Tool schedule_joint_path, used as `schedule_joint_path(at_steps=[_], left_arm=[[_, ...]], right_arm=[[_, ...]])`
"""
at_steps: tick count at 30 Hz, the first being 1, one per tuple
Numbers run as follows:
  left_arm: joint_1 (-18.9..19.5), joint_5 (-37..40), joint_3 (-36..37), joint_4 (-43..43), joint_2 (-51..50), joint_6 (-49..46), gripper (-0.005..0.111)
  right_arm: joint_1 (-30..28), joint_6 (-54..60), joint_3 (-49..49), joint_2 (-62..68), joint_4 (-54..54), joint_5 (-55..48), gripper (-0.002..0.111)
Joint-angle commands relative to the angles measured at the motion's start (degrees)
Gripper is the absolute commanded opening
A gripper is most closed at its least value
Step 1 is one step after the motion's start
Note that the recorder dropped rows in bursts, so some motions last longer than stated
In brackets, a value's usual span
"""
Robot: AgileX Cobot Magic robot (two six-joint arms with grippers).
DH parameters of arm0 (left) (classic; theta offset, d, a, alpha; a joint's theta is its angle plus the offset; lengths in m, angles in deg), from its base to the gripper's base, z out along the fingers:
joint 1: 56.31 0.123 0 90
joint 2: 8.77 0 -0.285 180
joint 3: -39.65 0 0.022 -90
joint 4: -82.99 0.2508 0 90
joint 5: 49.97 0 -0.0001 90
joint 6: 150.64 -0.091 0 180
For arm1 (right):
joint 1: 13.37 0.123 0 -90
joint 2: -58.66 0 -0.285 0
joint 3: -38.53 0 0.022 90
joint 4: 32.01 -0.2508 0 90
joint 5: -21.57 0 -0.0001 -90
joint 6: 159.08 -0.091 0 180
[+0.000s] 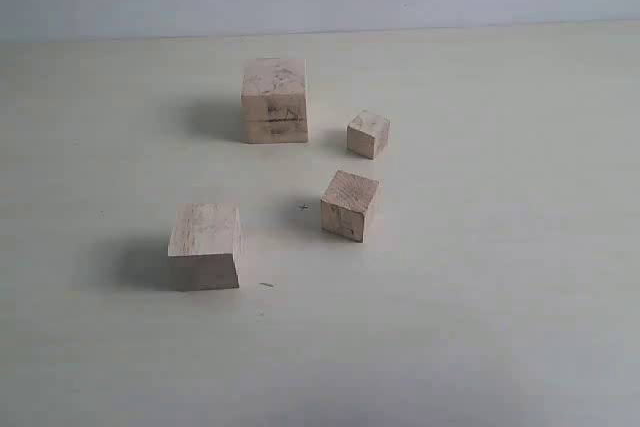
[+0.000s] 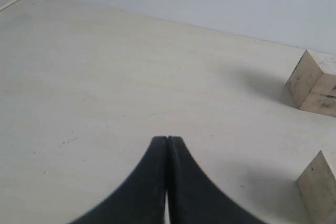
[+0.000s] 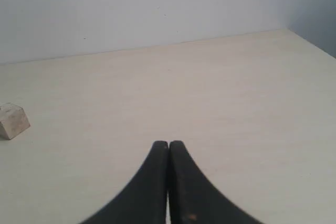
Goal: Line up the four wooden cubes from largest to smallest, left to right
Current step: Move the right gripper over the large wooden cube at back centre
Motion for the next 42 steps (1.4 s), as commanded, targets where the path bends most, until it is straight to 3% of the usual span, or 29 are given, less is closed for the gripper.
schedule_joint_path(at_steps=[1, 2, 7, 13, 16, 24, 27, 33, 38, 42], left_arm=[[-0.3, -0.9, 0.08, 0.01, 0.33, -0.27, 0.0], [-0.3, -0.9, 0.08, 0.01, 0.33, -0.27, 0.0], [-0.3, -0.9, 0.08, 0.01, 0.33, -0.27, 0.0], [-0.3, -0.9, 0.08, 0.01, 0.33, -0.27, 0.0], [-0.3, -0.9, 0.08, 0.01, 0.33, -0.27, 0.0], [-0.3, -0.9, 0.08, 0.01, 0.33, -0.27, 0.0], [-0.3, -0.9, 0.08, 0.01, 0.33, -0.27, 0.0], [-0.3, -0.9, 0.08, 0.01, 0.33, -0.27, 0.0], [-0.3, -0.9, 0.08, 0.01, 0.33, -0.27, 0.0], [-0.3, -0.9, 0.08, 0.01, 0.33, -0.27, 0.0]], right_arm=[[0.07, 0.39, 0.25, -0.31, 0.06, 0.66, 0.0], [0.07, 0.39, 0.25, -0.31, 0.06, 1.78, 0.0], [0.07, -2.85, 0.25, -0.31, -5.35, 32.47, 0.0], [0.07, -3.49, 0.25, -0.31, -5.5, 46.64, 0.0], [0.07, -3.64, -8.13, 1.57, -5.5, 34.82, 0.0], [0.07, -1.01, -39.7, 28.26, -5.81, 3.04, 0.0], [0.07, 6.38, -48.84, 38.9, -15.02, -10.93, 0.0], [4.17, 32.46, -54.02, 56.93, -43.88, -34.06, 0.0], [7.38, 34.95, -54.02, 68.52, -45.93, -44.46, 0.0], [7.41, 34.95, -54.02, 74.28, -46.41, -39.09, 0.0]])
